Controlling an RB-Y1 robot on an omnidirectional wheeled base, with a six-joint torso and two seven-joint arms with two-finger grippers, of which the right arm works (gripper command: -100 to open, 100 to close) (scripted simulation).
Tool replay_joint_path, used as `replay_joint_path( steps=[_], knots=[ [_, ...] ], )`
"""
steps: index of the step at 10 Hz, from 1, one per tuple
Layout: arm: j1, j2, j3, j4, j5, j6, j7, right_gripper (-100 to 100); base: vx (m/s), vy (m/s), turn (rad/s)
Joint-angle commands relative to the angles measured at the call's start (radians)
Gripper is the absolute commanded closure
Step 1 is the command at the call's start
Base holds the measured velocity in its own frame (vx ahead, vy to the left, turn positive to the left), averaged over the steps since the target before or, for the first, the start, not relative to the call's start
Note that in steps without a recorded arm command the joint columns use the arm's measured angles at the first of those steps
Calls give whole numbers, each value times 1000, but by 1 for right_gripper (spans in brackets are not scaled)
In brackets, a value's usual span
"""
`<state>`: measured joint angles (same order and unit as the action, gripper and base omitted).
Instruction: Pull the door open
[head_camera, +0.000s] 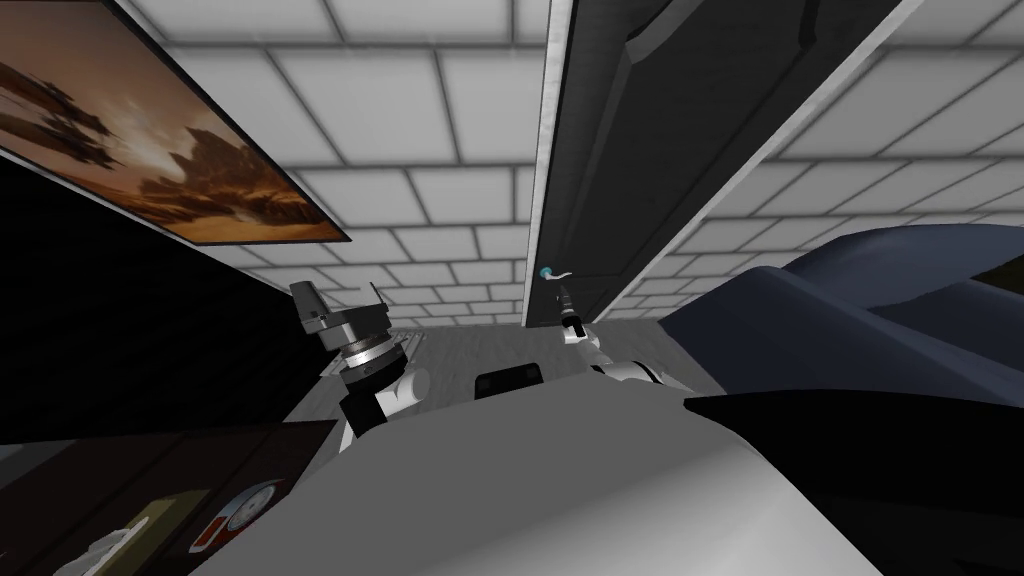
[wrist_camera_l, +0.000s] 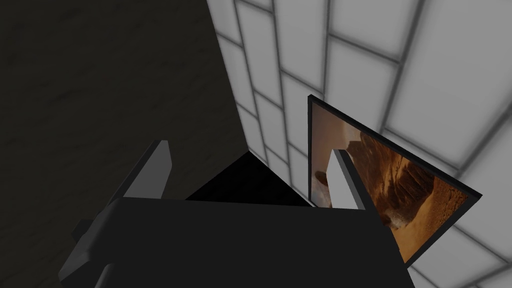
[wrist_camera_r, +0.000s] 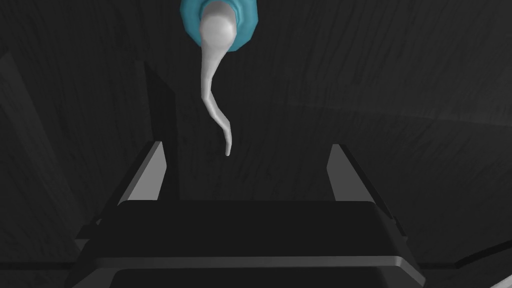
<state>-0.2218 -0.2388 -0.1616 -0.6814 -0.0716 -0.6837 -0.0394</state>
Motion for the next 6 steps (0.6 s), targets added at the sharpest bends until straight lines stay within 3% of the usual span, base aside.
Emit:
replay_joint_path(
  steps=[1,2,6],
  knots=[
    [-23,-7,-3,50,-5,-12,-2,-100,37,-39,119],
    [-23,-7,-3,51,-5,-12,-2,-100,29,-33,29],
    [-59,-17,-9,132,-14,-27,-3,-100,29,-40,65]
  ],
)
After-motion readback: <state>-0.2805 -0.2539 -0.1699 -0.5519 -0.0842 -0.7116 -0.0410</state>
